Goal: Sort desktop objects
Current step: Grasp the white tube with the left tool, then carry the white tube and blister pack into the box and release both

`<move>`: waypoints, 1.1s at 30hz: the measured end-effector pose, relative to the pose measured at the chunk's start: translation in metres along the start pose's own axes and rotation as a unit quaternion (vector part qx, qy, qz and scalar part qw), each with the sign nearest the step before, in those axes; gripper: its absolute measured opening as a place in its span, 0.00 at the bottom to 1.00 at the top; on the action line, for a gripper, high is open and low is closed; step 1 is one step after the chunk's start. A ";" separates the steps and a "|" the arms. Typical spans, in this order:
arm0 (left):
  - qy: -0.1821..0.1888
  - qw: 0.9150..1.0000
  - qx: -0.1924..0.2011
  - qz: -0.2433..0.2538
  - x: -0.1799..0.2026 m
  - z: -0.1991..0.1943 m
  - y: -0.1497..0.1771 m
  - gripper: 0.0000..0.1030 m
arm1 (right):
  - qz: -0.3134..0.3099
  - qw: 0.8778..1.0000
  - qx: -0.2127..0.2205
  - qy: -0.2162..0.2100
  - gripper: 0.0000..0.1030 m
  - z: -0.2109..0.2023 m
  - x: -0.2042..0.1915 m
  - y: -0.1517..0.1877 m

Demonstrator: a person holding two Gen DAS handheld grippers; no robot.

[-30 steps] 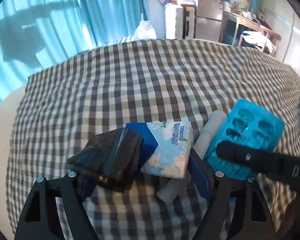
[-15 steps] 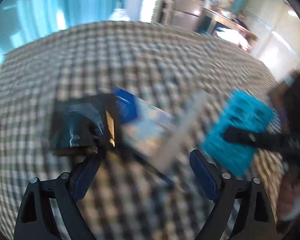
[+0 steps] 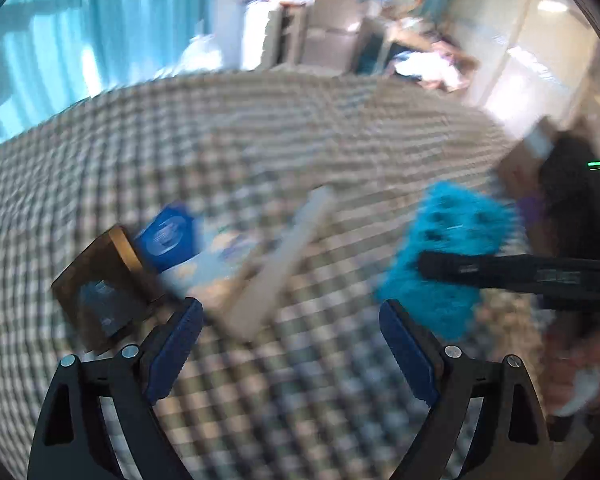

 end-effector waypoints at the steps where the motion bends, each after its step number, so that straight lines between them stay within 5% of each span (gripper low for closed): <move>1: 0.013 1.000 0.011 0.008 0.006 -0.002 -0.006 0.90 | 0.001 1.000 0.000 -0.001 0.09 -0.001 0.000 0.000; 7: 0.043 0.998 -0.011 0.044 0.008 0.044 -0.029 0.90 | 0.018 1.000 0.009 -0.001 0.09 -0.009 0.011 -0.004; 14: -0.024 0.995 -0.061 0.072 -0.001 0.093 -0.032 0.81 | 0.036 0.999 0.010 -0.001 0.09 -0.018 0.033 -0.004; 15: -0.033 0.996 -0.056 0.059 -0.004 0.090 -0.035 0.60 | 0.038 0.999 0.009 0.000 0.09 -0.018 0.036 -0.004; 16: -0.038 0.997 -0.050 0.045 -0.001 0.092 -0.038 0.24 | 0.038 0.999 0.008 -0.001 0.09 -0.018 0.037 -0.004; 17: -0.036 0.998 -0.046 0.024 -0.004 0.087 -0.038 0.16 | 0.037 0.999 0.008 -0.002 0.09 -0.019 0.036 -0.003; 22: -0.061 0.995 -0.065 -0.041 -0.003 0.079 -0.027 0.16 | 0.027 1.000 0.009 -0.001 0.08 -0.027 0.030 -0.001; 26: -0.080 0.992 -0.076 -0.056 0.041 0.078 -0.025 0.16 | 0.008 1.000 0.018 0.007 0.08 -0.045 0.016 0.004; 29: -0.154 0.985 -0.073 -0.040 0.074 0.064 -0.034 0.16 | -0.024 0.999 0.028 0.029 0.08 -0.067 0.005 0.010; 33: -0.144 0.985 -0.042 -0.080 0.114 0.045 -0.041 0.16 | -0.047 0.997 0.044 0.042 0.08 -0.102 -0.003 0.021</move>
Point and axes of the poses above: each gripper's, at about its wrist camera, not at the fingertips, and z roughly the way its jaws point, x to its right, y to its underside, the point moved 6 cm from there along z, roughly the way its jaws point, and after that the axes turned 10 degrees about z, right-handed, at the moved point
